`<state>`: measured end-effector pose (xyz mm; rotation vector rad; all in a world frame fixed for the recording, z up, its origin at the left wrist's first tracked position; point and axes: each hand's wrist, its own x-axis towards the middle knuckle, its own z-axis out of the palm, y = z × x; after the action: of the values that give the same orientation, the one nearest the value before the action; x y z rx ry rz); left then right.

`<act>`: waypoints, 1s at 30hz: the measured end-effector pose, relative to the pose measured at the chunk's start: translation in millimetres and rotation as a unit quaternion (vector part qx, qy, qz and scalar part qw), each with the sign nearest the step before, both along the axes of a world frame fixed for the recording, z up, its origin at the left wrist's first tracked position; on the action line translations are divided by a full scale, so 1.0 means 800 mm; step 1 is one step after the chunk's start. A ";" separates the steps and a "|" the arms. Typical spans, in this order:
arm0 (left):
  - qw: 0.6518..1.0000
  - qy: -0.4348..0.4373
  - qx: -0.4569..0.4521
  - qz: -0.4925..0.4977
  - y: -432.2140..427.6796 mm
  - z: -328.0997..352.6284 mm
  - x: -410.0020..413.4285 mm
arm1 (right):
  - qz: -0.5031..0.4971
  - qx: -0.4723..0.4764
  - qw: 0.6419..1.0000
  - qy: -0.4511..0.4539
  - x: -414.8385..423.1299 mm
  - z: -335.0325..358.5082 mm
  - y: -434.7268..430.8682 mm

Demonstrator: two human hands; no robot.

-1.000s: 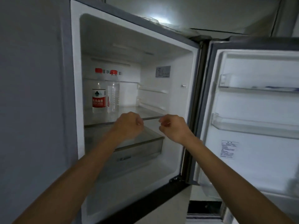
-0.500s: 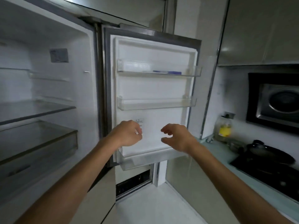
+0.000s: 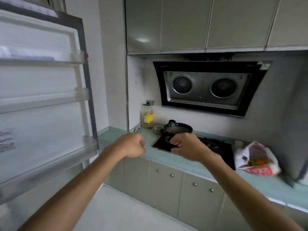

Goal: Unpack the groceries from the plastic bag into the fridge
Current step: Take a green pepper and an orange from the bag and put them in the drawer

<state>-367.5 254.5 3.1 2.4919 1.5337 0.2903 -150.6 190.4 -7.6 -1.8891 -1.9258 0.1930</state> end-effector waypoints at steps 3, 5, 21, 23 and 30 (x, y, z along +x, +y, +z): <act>0.999 0.013 -0.010 -0.051 0.002 -0.009 0.095 | -0.051 -0.008 0.999 -0.005 0.087 -0.007 -0.024; 0.996 0.018 -0.020 -0.083 0.003 -0.017 0.155 | -0.087 -0.011 0.996 -0.004 0.141 -0.013 -0.042; 0.958 0.063 -0.063 -0.273 0.077 -0.106 0.507 | -0.287 -0.059 0.956 -0.010 0.433 -0.096 -0.064; 0.952 0.070 -0.065 -0.291 0.102 -0.115 0.545 | -0.303 -0.069 0.950 -0.017 0.464 -0.104 -0.044; 0.927 0.086 -0.068 -0.358 0.201 -0.142 0.668 | -0.359 -0.110 0.927 0.002 0.560 -0.135 0.036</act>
<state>166.5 415.0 -110.8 2.7978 0.5628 -0.1524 297.5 218.9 -115.6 -2.5970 -1.1215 0.1854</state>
